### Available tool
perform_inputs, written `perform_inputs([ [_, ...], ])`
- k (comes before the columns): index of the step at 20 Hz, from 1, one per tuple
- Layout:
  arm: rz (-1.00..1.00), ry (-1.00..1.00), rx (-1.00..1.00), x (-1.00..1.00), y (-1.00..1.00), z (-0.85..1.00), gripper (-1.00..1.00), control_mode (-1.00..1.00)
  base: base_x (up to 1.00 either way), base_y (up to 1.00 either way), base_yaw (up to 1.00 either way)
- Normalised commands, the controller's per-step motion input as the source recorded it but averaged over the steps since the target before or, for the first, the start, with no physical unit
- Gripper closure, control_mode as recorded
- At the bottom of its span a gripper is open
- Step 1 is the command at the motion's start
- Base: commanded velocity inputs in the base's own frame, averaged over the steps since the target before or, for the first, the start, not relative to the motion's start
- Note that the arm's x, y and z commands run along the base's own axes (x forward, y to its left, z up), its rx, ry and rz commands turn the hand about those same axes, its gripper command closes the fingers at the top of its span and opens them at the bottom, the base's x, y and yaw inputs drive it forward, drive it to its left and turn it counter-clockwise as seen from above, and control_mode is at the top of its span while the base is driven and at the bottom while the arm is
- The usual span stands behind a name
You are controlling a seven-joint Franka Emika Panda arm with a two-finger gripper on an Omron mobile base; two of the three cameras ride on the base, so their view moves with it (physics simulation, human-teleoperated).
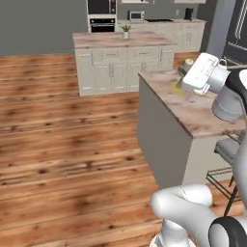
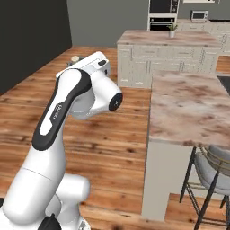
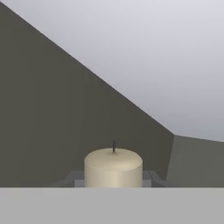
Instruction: Pick the candle and candle from the dining table and place them in the open cabinet. Close the cabinet after placing the objects.
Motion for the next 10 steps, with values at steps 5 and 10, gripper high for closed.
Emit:
perform_inputs([
  [5,0.0,0.0,0.0,0.0,0.0,0.0,1.0,1.0,0.83,1.0,-0.23],
  [10,0.0,0.0,0.0,0.0,0.0,0.0,1.0,1.0,1.0,1.0,-0.15],
])
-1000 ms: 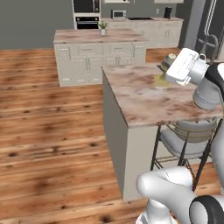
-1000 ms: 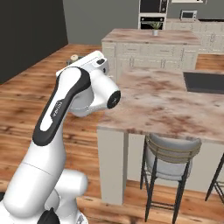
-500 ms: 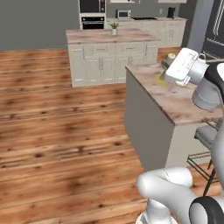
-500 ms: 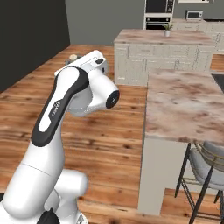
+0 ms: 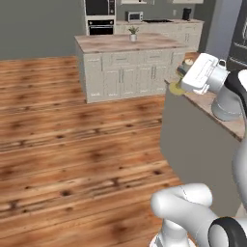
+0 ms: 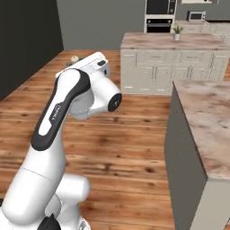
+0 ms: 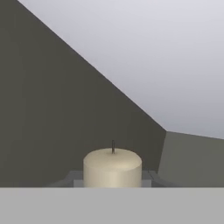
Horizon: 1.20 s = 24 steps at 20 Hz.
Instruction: Pick the candle and candle from the dining table and place them in the open cabinet. Close the cabinet after placing the objects.
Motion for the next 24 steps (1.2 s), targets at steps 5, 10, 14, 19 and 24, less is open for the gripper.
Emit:
perform_inputs([
  [5,0.0,0.0,0.0,0.0,0.0,0.0,1.0,1.0,1.0,1.0,-0.09],
  [10,0.0,0.0,0.0,0.0,0.0,0.0,1.0,1.0,1.0,0.97,-0.05],
  [14,0.0,0.0,0.0,0.0,0.0,0.0,1.0,1.0,1.0,0.74,-0.05],
  [19,0.0,0.0,0.0,0.0,0.0,0.0,1.0,1.0,1.0,0.16,0.08],
  [24,0.0,0.0,0.0,0.0,0.0,0.0,1.0,1.0,1.0,0.0,0.19],
])
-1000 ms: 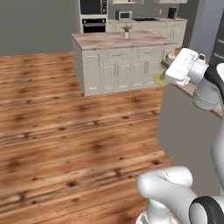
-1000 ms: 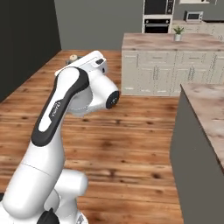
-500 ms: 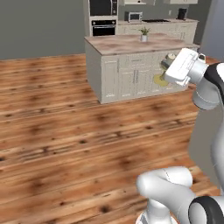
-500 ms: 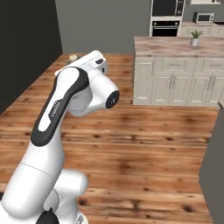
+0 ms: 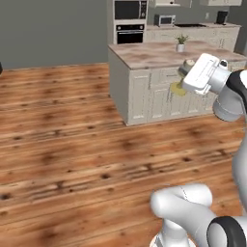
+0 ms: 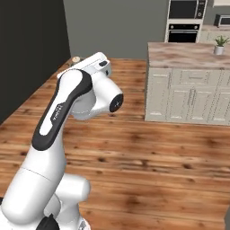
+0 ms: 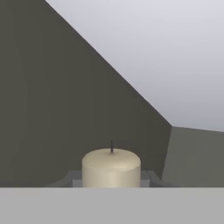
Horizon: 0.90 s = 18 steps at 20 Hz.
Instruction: Pick the candle and candle from the dining table and place them in the open cabinet. Close the cabinet after placing the objects.
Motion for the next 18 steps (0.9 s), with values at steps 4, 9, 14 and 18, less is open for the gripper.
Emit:
perform_inputs([
  [4,0.0,0.0,0.0,0.0,0.0,0.0,1.0,1.0,1.0,0.0,0.15],
  [9,0.0,0.0,0.0,0.0,0.0,0.0,1.0,1.0,1.0,0.0,0.1],
  [14,0.0,0.0,0.0,0.0,0.0,0.0,1.0,1.0,1.0,-0.05,0.06],
  [18,0.0,0.0,0.0,0.0,0.0,0.0,1.0,1.0,1.0,-0.45,0.04],
])
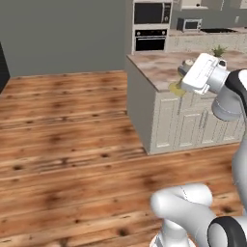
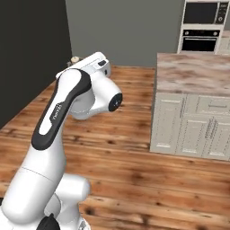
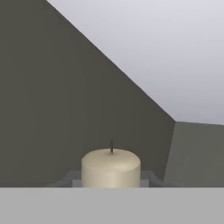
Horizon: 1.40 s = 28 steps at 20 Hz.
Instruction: Pick the candle and candle from the dining table and place them in the open cabinet. Close the cabinet after placing the objects.
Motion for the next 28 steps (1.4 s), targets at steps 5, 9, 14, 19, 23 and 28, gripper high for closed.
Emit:
perform_inputs([
  [5,0.0,0.0,0.0,0.0,0.0,0.0,1.0,1.0,1.0,-0.59,0.02],
  [9,0.0,0.0,0.0,0.0,0.0,0.0,1.0,1.0,1.0,-0.91,0.0],
  [14,0.0,0.0,0.0,0.0,0.0,0.0,1.0,1.0,1.0,-1.0,0.0],
  [19,0.0,0.0,0.0,0.0,0.0,0.0,1.0,1.0,1.0,-1.0,-0.05],
  [23,0.0,0.0,0.0,0.0,0.0,0.0,1.0,1.0,0.66,-1.0,-0.13],
  [28,0.0,0.0,0.0,0.0,0.0,0.0,1.0,1.0,-0.15,-1.0,-0.17],
])
